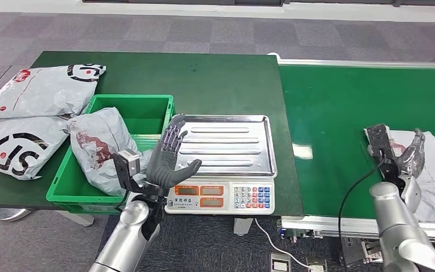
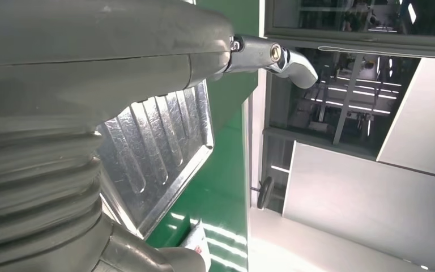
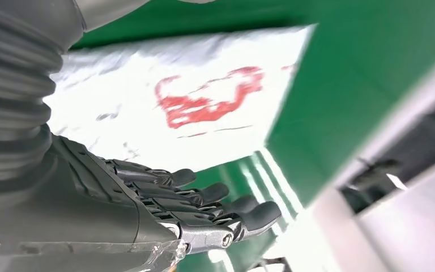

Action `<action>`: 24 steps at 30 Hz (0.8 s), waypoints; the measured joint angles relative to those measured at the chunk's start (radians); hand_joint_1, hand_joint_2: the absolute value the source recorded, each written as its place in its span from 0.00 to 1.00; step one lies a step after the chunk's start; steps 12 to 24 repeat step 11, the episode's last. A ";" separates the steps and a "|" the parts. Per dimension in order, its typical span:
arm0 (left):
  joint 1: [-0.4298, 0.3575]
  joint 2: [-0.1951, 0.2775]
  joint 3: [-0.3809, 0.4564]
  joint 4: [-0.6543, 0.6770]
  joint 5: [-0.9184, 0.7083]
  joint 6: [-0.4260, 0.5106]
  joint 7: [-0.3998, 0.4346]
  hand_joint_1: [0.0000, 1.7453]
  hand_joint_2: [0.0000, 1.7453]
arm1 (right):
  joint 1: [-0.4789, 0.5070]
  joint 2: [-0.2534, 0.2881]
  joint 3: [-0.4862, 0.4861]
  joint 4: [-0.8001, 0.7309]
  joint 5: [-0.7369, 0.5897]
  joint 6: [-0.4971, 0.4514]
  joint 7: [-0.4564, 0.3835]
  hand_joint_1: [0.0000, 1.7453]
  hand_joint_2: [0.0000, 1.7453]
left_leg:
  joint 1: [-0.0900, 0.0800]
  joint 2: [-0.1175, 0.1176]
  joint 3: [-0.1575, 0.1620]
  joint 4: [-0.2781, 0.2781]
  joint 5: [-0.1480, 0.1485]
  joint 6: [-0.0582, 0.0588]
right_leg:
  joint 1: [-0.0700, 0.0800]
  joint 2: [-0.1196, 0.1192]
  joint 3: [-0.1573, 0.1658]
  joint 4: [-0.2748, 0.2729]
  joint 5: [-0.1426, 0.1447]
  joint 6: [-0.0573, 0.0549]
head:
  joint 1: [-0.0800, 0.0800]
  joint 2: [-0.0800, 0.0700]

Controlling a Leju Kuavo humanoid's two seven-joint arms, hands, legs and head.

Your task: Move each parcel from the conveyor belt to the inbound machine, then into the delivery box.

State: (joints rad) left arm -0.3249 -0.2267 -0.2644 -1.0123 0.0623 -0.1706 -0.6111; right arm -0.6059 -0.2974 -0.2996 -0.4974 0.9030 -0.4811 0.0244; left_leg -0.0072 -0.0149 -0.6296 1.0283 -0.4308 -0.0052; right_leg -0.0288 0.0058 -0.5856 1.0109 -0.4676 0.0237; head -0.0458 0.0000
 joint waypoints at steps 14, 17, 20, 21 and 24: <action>0.004 0.005 -0.014 0.000 0.005 -0.006 0.005 0.00 1.00 | -0.011 -0.082 0.002 0.131 0.084 0.178 0.206 0.00 1.00 | 0.000 -0.002 -0.001 0.000 0.000 0.000 | 0.000 -0.001 -0.001 0.000 -0.001 0.001 | 0.000 0.000; 0.004 0.005 -0.014 0.000 0.005 -0.006 0.005 0.00 1.00 | -0.011 -0.082 0.002 0.131 0.084 0.178 0.206 0.00 1.00 | 0.000 -0.002 -0.001 0.000 0.000 0.000 | 0.000 -0.001 -0.001 0.000 -0.001 0.001 | 0.000 0.000; 0.004 0.005 -0.014 0.000 0.005 -0.006 0.005 0.00 1.00 | -0.011 -0.082 0.002 0.131 0.084 0.178 0.206 0.00 1.00 | 0.000 -0.002 -0.001 0.000 0.000 0.000 | 0.000 -0.001 -0.001 0.000 -0.001 0.001 | 0.000 0.000; 0.004 0.005 -0.014 0.000 0.005 -0.006 0.005 0.00 1.00 | -0.011 -0.082 0.002 0.131 0.084 0.178 0.206 0.00 1.00 | 0.000 -0.002 -0.001 0.000 0.000 0.000 | 0.000 -0.001 -0.001 0.000 -0.001 0.001 | 0.000 0.000; 0.004 0.005 -0.014 0.000 0.005 -0.006 0.005 0.00 1.00 | -0.011 -0.082 0.002 0.131 0.084 0.178 0.206 0.00 1.00 | 0.000 -0.002 -0.001 0.000 0.000 0.000 | 0.000 -0.001 -0.001 0.000 -0.001 0.001 | 0.000 0.000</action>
